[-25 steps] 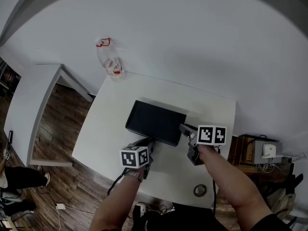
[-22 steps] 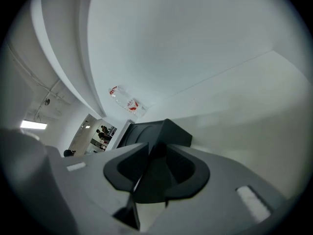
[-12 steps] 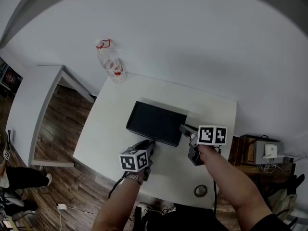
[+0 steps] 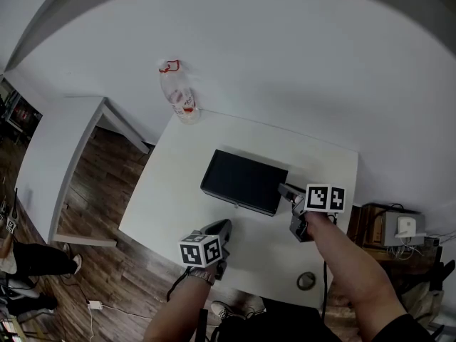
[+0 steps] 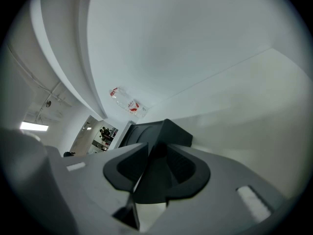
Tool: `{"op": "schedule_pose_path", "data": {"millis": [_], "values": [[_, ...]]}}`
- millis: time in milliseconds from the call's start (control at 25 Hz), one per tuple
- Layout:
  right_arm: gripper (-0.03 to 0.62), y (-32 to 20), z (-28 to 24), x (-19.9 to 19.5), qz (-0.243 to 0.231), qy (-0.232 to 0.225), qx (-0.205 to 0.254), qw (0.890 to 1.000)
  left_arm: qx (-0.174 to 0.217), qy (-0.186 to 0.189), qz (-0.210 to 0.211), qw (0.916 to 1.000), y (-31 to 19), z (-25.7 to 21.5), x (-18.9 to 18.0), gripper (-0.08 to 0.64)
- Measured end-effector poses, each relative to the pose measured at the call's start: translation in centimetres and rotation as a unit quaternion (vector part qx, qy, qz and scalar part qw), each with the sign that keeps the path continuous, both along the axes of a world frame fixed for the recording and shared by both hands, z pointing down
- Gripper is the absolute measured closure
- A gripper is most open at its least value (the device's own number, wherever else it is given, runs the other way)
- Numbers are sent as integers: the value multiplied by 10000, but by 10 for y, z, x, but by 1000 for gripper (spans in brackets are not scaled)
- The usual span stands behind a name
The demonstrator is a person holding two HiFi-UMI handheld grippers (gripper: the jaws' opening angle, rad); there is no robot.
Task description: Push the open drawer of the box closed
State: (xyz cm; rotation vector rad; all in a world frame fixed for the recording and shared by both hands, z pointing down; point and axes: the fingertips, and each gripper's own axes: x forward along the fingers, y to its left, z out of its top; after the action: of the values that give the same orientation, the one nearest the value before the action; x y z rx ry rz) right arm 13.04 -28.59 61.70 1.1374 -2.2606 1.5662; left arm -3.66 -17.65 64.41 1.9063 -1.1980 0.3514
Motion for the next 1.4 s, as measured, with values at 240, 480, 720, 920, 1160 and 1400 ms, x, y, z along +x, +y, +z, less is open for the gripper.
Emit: {"op": "schedule_pose_path", "data": {"millis": [240, 480, 720, 920, 1160, 1400], "values": [[448, 7, -7, 20, 261, -431, 377, 9980, 97, 390, 378, 9985, 57, -23, -8, 558], [579, 46, -26, 50, 919, -552, 604, 9924, -49, 836, 290, 9961, 129, -31, -45, 558], [594, 113, -48, 25, 881, -892, 722, 9895, -14, 1264, 211, 9918, 181, -48, -75, 558], [594, 180, -53, -10, 703, -1080, 641, 9896, 49, 1655, 241, 9859, 223, -64, -89, 558], [594, 267, -71, -53, 526, -1500, 659, 9851, 134, 2321, 516, 9712, 273, -87, -99, 558], [594, 359, -87, -85, 509, -1843, 672, 9792, 100, 2518, 1113, 9613, 320, -94, -101, 558]]}}
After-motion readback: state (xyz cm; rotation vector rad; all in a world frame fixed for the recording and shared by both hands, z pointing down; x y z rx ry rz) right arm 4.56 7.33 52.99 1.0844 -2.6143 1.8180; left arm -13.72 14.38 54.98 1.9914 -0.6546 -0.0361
